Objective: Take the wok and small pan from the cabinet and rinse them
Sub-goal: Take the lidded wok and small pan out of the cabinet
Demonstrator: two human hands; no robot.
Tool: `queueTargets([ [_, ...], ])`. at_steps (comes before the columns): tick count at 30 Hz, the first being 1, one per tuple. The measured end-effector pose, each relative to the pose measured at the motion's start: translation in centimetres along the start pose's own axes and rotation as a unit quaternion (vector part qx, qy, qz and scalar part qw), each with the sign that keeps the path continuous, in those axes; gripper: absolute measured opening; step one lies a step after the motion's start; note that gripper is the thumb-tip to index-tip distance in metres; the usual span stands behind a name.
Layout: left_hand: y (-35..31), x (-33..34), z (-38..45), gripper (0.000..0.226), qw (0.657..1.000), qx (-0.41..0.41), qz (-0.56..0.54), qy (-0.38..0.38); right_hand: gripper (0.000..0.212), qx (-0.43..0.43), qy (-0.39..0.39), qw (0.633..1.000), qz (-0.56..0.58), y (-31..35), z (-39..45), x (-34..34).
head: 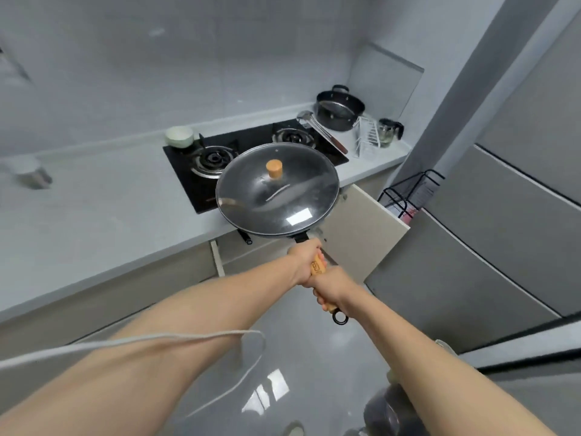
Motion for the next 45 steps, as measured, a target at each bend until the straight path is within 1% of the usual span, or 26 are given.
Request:
queueTargets([
  [5, -4.1, -12.3, -5.6, 0.035, 0.999, 0.021, -0.017, -0.019, 0.015, -0.023, 0.038, 0.999, -0.031, 5.7, 0.3, 12.3],
  [8, -6.2, -20.9, -9.0, 0.034, 0.998, 0.039, -0.025, -0.05, 0.015, -0.04, 0.057, 0.996, -0.05, 8.9, 0.6, 20.8],
  [10, -6.9, -25.0, -10.9, 0.035, 0.997, 0.042, -0.037, -0.062, 0.017, -0.046, 0.072, 0.995, -0.06, 10.4, 0.8, 24.7],
  [11, -7.6, -28.6, -12.3, 0.035, 0.995, 0.048, -0.042, -0.078, 0.017, -0.048, 0.087, 0.992, -0.071, 11.6, 0.9, 28.1],
  [15, -8.2, -37.8, -15.2, 0.03, 0.988, 0.054, -0.07, -0.127, 0.014, -0.047, 0.125, 0.983, -0.125, 14.0, 1.7, 36.5],
  [18, -7.8, -43.2, -16.7, 0.03, 0.982, 0.055, -0.098, -0.154, 0.016, -0.045, 0.148, 0.975, -0.16, 14.8, 2.6, 41.4],
  [24, -6.9, -53.3, -19.1, 0.026, 0.961, 0.07, -0.173, -0.206, 0.012, -0.053, 0.22, 0.955, -0.194, 16.0, 4.7, 51.1],
  [28, -6.2, -57.8, -20.6, 0.024, 0.948, 0.075, -0.205, -0.233, 0.014, -0.058, 0.256, 0.942, -0.208, 16.4, 5.5, 55.7],
  [32, -5.2, -60.5, -21.5, 0.027, 0.94, 0.072, -0.226, -0.246, 0.016, -0.058, 0.279, 0.93, -0.234, 16.2, 6.0, 58.7],
  [34, -4.6, -61.1, -21.6, 0.029, 0.938, 0.064, -0.233, -0.248, 0.012, -0.053, 0.287, 0.928, -0.234, 15.8, 6.4, 59.5],
  [37, -3.9, -62.0, -21.6, 0.033, 0.936, 0.06, -0.24, -0.252, 0.013, -0.049, 0.288, 0.927, -0.235, 15.1, 7.0, 60.4],
  [45, -3.8, -63.1, -20.6, 0.031, 0.932, 0.06, -0.243, -0.262, 0.012, -0.03, 0.3, 0.923, -0.239, 14.5, 8.8, 61.5],
])
Point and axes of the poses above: each hand's wrist, its own z-axis towards the middle knuckle, its own x-axis out of the palm, y = z × x, the point moved 10 cm from there along z, towards the middle knuckle, and after that the axes turned 9 degrees about y, right-handed, at the moved point
